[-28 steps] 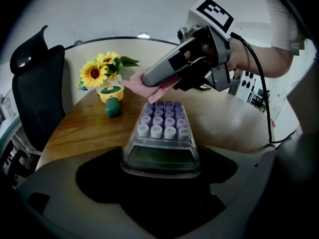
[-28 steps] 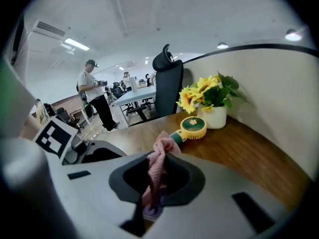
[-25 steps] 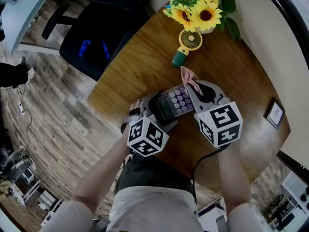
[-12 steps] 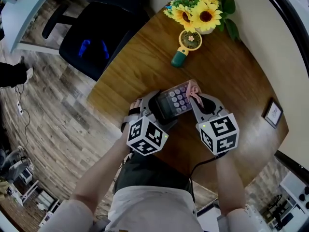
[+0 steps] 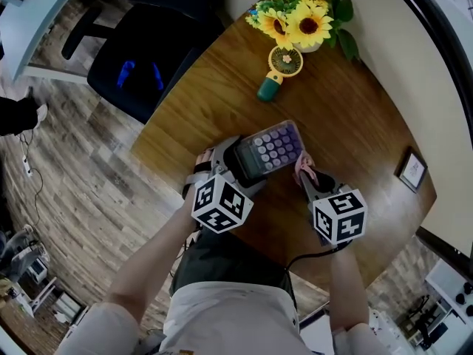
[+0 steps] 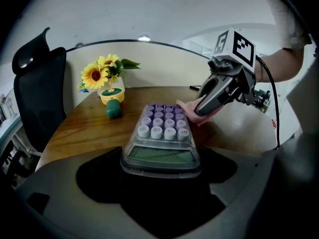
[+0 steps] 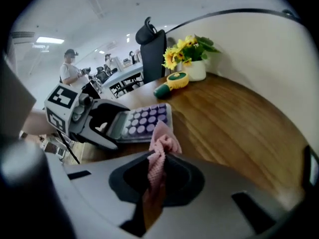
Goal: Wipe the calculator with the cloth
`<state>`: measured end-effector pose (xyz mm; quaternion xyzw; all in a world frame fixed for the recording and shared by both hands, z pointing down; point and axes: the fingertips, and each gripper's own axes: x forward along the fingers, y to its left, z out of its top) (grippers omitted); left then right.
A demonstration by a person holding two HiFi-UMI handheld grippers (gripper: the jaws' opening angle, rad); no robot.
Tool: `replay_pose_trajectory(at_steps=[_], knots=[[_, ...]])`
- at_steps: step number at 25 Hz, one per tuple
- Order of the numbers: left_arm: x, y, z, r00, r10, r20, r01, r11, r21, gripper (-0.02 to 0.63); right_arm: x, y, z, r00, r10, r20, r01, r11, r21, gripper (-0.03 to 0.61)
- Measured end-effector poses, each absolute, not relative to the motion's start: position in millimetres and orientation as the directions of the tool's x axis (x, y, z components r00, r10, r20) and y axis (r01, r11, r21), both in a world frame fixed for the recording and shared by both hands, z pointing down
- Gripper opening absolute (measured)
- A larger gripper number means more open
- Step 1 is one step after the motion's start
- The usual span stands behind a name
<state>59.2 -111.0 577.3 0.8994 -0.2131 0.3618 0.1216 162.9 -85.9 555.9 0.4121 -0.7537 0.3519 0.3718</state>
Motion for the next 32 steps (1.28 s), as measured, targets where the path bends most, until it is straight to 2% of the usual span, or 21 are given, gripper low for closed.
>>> replay_pose_trajectory(at_steps=[4,10,16,25,32], knots=[[60,-111,578,0.647,-0.291,0.705,-0.469,-0.881,0.066,0.469,176,-100,533,-0.341,-0.416,0.843,-0.895,0.417,-0.156,0.038],[60,-111,577,0.648,-0.291,0.704,-0.469,-0.88,0.068,0.469,127,-169,478,-0.453,-0.546,0.705,-0.85,0.503,-0.157,0.038],[60,-112,576,0.65,-0.298,0.699,-0.471,-0.88,0.064,0.469,83,-184,515,-0.474,-0.502,0.723,-0.823,0.544,-0.162,0.038],[58,-110,575,0.658,-0.288,0.696,-0.465,-0.882,0.074,0.469,93,-144,537,-0.416,-0.478,0.774,-0.833,0.541,-0.114,0.037],[58,-110,576,0.658,-0.286,0.697,-0.464,-0.883,0.075,0.469,110,-102,541,-0.414,-0.382,0.827,-0.811,0.568,-0.144,0.035]])
